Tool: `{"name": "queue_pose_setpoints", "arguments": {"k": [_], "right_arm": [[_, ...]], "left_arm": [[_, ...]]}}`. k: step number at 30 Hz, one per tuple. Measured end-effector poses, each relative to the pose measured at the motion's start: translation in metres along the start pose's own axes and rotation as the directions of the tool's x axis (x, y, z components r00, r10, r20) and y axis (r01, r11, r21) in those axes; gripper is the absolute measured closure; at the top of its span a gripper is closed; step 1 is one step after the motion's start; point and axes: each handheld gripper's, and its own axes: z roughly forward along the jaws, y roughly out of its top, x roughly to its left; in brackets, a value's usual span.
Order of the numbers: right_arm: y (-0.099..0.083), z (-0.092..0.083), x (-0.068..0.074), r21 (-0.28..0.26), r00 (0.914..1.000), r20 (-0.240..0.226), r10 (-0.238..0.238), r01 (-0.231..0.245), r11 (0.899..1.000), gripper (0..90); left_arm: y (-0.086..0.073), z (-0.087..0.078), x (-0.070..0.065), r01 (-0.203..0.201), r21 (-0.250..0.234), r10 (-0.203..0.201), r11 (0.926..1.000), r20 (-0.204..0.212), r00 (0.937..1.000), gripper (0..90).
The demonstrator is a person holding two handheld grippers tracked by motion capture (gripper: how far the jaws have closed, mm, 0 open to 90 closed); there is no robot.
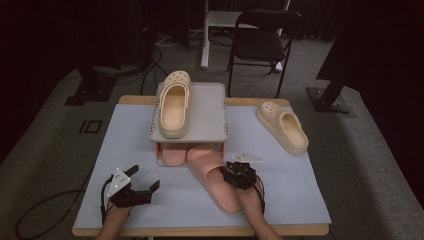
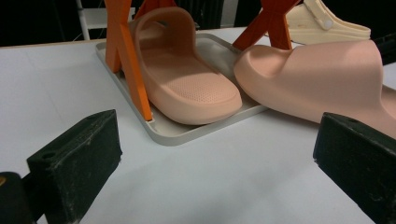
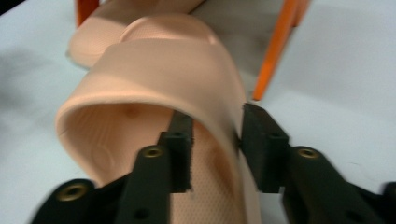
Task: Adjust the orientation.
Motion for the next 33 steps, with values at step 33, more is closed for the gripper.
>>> {"name": "queue_pose_setpoints", "arguments": {"k": [33], "right_arm": [[0.018,0.001,0.003,-0.103,0.9874,0.115,0.108,-0.097,0.99,74.4]], "left_arm": [[0.0,0.001,-0.001,-0.002,0.001,0.002,1.0,0.007,1.0,1.0]]}}
